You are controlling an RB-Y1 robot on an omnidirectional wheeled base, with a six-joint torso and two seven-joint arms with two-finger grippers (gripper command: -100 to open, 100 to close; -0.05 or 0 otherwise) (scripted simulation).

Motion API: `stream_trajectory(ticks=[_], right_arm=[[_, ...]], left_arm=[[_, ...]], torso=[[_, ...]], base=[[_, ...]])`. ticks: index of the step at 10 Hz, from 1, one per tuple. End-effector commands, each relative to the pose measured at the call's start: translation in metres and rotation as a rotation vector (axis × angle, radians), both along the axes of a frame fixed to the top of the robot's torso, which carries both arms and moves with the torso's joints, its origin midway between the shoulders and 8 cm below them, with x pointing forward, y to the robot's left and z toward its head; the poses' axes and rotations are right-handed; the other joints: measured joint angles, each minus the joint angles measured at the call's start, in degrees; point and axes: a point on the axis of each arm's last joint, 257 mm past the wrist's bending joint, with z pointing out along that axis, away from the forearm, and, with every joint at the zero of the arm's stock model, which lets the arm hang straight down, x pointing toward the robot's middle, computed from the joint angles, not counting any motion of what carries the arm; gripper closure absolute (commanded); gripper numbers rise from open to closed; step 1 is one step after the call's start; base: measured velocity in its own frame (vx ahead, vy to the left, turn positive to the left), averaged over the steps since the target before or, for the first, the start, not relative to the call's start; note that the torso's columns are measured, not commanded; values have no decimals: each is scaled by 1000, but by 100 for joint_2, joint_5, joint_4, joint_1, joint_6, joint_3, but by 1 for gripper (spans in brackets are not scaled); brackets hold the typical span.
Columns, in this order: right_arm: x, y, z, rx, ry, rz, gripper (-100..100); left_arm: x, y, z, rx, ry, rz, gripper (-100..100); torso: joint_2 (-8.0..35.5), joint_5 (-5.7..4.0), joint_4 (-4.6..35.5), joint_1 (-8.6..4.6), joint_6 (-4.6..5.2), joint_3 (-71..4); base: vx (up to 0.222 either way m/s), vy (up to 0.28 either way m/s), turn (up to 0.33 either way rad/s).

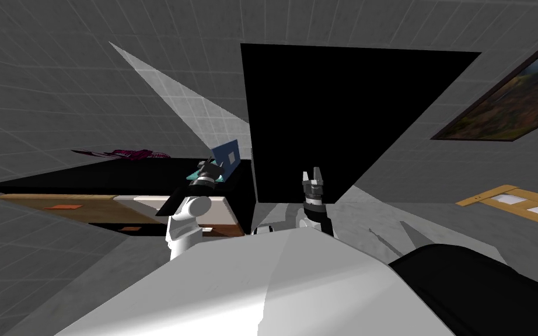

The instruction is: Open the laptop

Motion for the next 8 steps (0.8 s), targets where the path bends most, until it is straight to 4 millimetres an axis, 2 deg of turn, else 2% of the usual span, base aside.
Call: stream_trajectory(ticks=[1,6,7,8], right_arm=[[0,0,0,0,0,0,0],[0,0,0,0,0,0,0],[0,0,0,0,0,0,0],[0,0,0,0,0,0,0]], left_arm=[[3,20,1,-60,8,13,100],[10,65,2,-223,27,36,100],[9,69,2,-232,26,40,100],[9,64,5,-220,20,34,100]], torso=[[4,1,-1,-2,-1,3],[-6,2,-8,0,0,-4],[-16,9,-18,7,0,-9],[-21,12,-19,14,-4,-12]], base=[[-5,-14,-24],[-13,-16,-37],[-14,-18,-20],[-5,-8,-2]])
